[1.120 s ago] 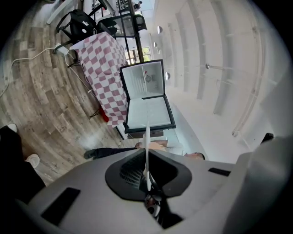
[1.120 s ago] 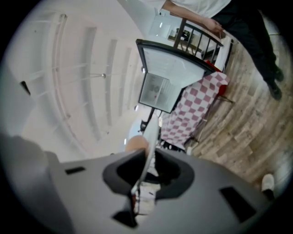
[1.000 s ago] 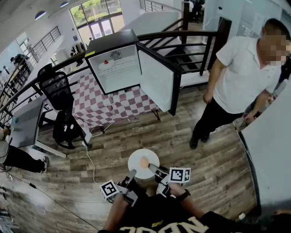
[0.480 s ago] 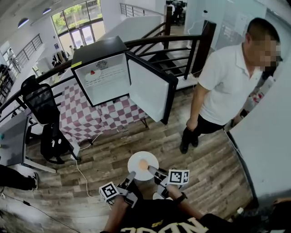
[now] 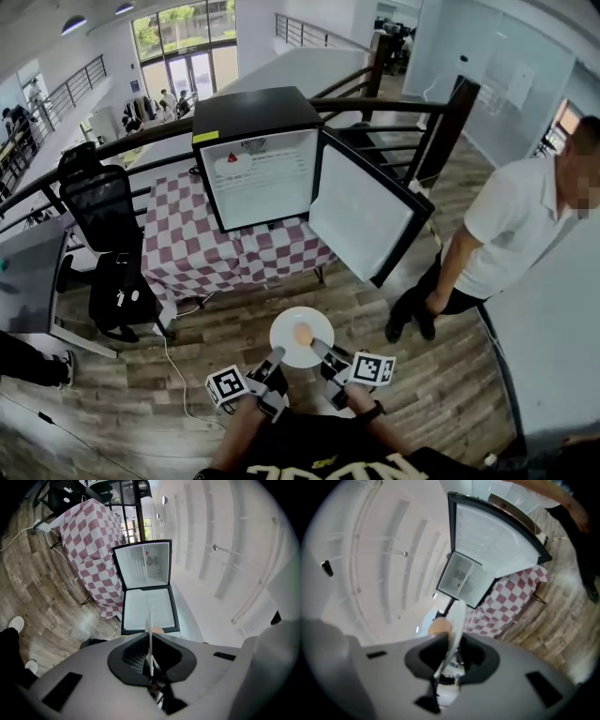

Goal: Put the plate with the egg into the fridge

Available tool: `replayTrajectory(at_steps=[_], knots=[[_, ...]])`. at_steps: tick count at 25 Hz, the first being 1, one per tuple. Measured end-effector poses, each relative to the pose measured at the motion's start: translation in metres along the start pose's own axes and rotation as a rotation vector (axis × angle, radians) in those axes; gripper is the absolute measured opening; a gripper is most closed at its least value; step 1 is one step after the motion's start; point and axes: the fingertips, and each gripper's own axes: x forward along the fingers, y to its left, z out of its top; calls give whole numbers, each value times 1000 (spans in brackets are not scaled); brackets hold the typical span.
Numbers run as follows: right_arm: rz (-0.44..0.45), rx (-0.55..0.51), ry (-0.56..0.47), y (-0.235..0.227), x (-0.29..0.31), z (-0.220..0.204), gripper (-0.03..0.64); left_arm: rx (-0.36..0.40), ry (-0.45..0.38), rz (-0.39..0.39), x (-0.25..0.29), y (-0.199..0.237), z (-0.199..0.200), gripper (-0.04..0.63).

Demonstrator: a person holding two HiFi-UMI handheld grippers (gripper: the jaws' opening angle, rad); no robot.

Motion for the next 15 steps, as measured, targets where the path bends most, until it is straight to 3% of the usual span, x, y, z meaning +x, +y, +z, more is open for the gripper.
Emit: replayTrajectory(at_steps=[7, 15], knots=[[3, -44, -26, 25, 68, -8, 64, -6, -14, -2, -22, -1, 70, 38], [16, -55, -53, 44, 103, -5, 67, -69, -42, -21, -31, -9, 108, 40]])
